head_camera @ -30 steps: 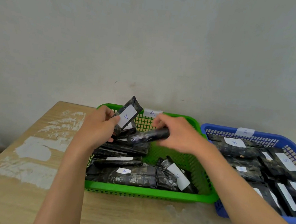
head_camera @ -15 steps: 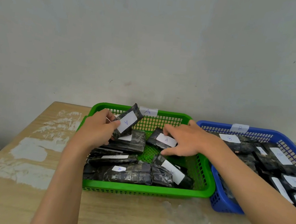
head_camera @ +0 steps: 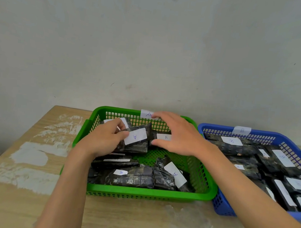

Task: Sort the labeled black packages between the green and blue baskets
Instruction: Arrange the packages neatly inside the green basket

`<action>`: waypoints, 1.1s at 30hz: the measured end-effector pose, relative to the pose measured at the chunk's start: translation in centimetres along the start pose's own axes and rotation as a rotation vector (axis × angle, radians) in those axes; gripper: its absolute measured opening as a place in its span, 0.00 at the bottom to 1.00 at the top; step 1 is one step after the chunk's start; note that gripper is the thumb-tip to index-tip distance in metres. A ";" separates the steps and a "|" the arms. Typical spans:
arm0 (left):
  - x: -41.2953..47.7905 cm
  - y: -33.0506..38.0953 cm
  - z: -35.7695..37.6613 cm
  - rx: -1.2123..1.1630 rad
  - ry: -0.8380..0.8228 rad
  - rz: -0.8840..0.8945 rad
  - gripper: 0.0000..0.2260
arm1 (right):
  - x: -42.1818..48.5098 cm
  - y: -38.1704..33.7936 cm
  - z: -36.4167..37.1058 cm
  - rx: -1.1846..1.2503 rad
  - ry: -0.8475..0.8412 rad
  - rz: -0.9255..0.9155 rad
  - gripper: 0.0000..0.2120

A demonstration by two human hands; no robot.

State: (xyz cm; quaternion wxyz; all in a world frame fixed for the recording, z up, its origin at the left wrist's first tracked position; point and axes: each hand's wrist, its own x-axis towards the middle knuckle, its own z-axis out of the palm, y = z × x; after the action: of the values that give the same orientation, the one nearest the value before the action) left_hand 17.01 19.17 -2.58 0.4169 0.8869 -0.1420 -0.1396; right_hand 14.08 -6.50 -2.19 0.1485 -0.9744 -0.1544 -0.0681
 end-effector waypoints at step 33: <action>5.6 0.2 -0.3 0.856 0.159 0.109 0.15 | -0.5 1.3 -0.4 -0.162 -0.109 0.070 0.08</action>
State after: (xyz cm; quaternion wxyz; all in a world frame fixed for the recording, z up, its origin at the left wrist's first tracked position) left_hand 22.22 17.24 -2.96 0.0282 0.9789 -0.2009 0.0226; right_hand 13.95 -7.95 -2.24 0.0628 -0.9903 -0.1221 -0.0218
